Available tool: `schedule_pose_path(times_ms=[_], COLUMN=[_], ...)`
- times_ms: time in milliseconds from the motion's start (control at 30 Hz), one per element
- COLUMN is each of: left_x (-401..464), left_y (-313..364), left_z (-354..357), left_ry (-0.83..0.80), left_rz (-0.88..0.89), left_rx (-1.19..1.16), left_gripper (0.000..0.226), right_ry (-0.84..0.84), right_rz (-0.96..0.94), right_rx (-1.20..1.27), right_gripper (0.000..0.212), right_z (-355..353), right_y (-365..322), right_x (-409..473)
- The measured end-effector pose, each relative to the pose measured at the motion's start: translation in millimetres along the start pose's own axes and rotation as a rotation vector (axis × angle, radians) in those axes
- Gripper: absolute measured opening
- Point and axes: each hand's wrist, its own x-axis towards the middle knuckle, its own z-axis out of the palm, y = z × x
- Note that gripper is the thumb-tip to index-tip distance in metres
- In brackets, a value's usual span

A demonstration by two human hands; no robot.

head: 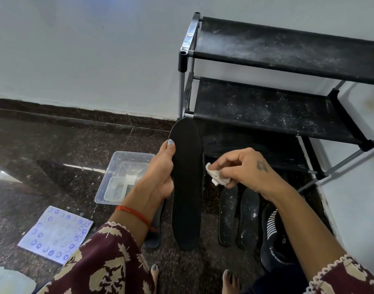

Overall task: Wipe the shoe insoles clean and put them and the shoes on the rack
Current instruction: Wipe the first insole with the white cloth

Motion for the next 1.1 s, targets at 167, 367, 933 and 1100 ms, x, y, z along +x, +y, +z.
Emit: schedule_pose_path(times_ms=[167,367,933,1100], left_x=[0.4,0.8,-2.9,-5.1], left_y=[-0.6,0.2,-1.9,-1.9], left_z=[2.4,1.6,4.6,6.1], left_ry=[0.004,0.034,-0.016,-0.043], left_rz=[-0.007,0.011,0.016,0.013], left_rx=[-0.039,-0.029,0.035,0.042], left_gripper=[0.028,0.033,0.029,0.029], right_ry=[-0.052,-0.104,0.444,0.380], right_rz=[-0.101,-0.076,-0.272,-0.281], right_rx=[-0.128,-0.355,-0.374,-0.460], right_gripper=[0.027,0.028,0.026,0.018], right_z=[14.0,12.1,15.5,27.0], right_y=[2.2,6.7,12.3,9.7], right_x=[1.2,1.6,17.1,20.3])
